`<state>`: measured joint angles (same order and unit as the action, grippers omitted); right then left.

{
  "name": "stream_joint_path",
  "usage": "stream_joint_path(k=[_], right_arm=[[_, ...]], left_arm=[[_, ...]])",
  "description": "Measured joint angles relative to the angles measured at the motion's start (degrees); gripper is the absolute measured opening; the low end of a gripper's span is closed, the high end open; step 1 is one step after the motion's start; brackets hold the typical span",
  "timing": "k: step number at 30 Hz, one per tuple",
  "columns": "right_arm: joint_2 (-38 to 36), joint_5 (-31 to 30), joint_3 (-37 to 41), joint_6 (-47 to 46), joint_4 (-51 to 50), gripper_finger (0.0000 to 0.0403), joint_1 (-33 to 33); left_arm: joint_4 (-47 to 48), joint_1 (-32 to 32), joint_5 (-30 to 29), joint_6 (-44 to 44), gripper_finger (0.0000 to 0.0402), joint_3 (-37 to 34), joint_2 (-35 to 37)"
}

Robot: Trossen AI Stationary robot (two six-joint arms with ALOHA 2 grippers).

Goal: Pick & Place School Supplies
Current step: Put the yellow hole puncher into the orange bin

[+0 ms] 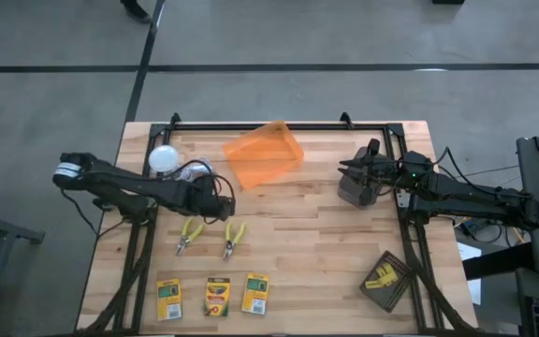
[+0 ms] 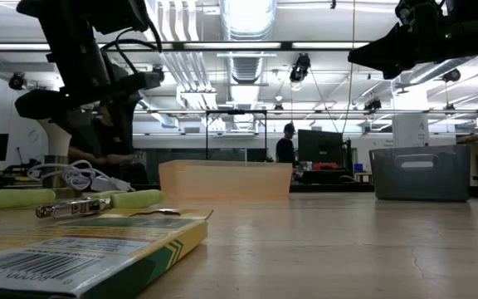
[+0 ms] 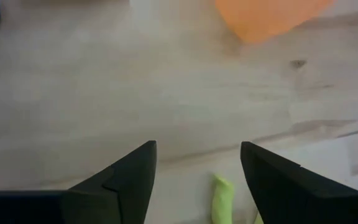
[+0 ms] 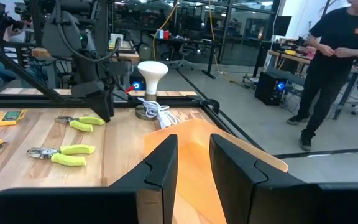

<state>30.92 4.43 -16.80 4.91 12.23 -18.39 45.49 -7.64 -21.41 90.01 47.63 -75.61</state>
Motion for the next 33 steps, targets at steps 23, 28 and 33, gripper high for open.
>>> stream_joint_path(k=[23,28,33], right_arm=[[0.0,0.0,0.0,0.0,0.0,0.0089,0.0],[0.0,0.0,0.0,0.0,0.0,0.0086,0.0],[0.0,0.0,0.0,0.0,0.0,0.0077,0.0]], left_arm=[[-0.7,0.0,5.1,13.5,0.0239,0.0,-2.3],[-1.5,0.0,5.8,12.6,0.0239,0.0,-3.6],[-3.4,0.0,6.1,9.2,0.0239,0.0,-5.0]])
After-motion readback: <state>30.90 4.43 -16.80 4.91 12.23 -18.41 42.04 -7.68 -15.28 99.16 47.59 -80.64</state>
